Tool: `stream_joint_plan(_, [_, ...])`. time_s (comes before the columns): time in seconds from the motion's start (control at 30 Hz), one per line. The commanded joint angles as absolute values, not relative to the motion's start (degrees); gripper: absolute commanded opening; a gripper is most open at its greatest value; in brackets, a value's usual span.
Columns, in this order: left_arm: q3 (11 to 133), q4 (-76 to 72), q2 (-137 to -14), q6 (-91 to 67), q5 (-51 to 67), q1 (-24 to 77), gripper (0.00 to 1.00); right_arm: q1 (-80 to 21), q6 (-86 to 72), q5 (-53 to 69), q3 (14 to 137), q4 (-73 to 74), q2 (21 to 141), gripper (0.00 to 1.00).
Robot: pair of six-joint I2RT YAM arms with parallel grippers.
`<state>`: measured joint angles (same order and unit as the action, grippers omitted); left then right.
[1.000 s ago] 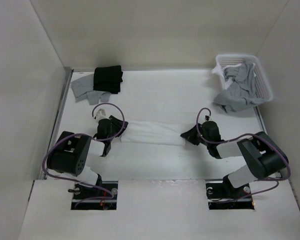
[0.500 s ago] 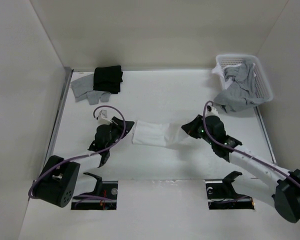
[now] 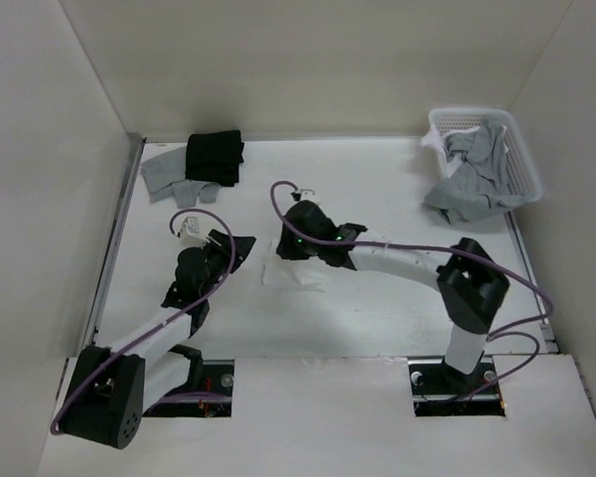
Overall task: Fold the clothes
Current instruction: Fold the tank top
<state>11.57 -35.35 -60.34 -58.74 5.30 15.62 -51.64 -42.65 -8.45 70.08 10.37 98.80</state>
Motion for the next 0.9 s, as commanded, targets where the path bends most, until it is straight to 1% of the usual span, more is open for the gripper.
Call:
stream_joint_plan(0.0, [12.6,-34.0,-55.5,-58.1,6.9,13.1,0.35,-55.3,-41.7,-9.5,79.2,14.6,105.6,0.30])
stream_joint_plan(0.03, [12.4,-33.1,-54.0,-58.0,7.2,12.1,0.35,-56.3,-41.8,-9.1,80.6,14.4,106.9,0.38])
stream_joint_plan(0.07, [12.2,-32.1,-52.5,-57.9,7.3,11.0,0.35,-57.2,-42.2,-8.7,81.6,14.1,107.7,0.44])
stream_joint_plan(0.13, [12.3,-30.0,-50.2,-57.4,7.3,9.3,0.36,-58.1,-42.6,-7.9,81.7,12.8,107.1,0.47])
stream_joint_plan(0.23, [14.2,-28.5,-50.4,-55.8,7.3,9.6,0.36,-58.2,-43.2,-7.6,76.0,8.1,102.0,0.47])
stream_joint_plan(0.27, [15.0,-28.7,-51.5,-55.5,7.3,10.8,0.36,-58.1,-43.5,-7.7,73.0,6.2,99.4,0.46])
stream_joint_plan(0.3, [15.8,-29.2,-52.8,-55.3,6.9,12.5,0.36,-57.5,-43.4,-7.9,69.8,3.9,97.1,0.42])
stream_joint_plan(0.33, [16.6,-29.7,-54.3,-55.0,6.5,14.6,0.36,-56.6,-43.2,-7.7,66.7,1.6,94.8,0.37])
stream_joint_plan(0.4, [18.0,-31.7,-58.0,-54.7,4.9,19.2,0.36,-54.4,-43.6,-6.7,61.6,-1.3,92.2,0.21])
stream_joint_plan(0.43, [18.6,-33.0,-59.8,-54.6,4.0,21.6,0.36,-53.3,-43.7,-5.5,59.7,-2.4,91.8,0.15])
stream_joint_plan(0.5, [19.9,-35.2,-64.0,-54.3,2.4,25.9,0.34,-51.6,-43.7,-2.7,56.6,-5.2,92.2,0.07])
stream_joint_plan(0.57, [21.2,-36.9,-68.2,-54.1,1.3,29.3,0.30,-49.9,-43.7,0.5,53.7,-9.7,93.2,0.04])
stream_joint_plan(0.7, [22.7,-38.5,-74.3,-54.1,0.9,31.8,0.15,-46.9,-43.9,4.5,50.0,-18.9,94.2,0.04])
stream_joint_plan(0.77, [22.6,-38.9,-75.1,-53.9,-0.1,32.3,0.14,-45.5,-44.3,5.7,48.5,-22.9,95.6,0.04])
stream_joint_plan(0.87, [22.5,-39.5,-75.8,-52.6,-2.0,33.4,0.14,-44.1,-46.6,9.4,46.9,-28.3,99.3,0.05])
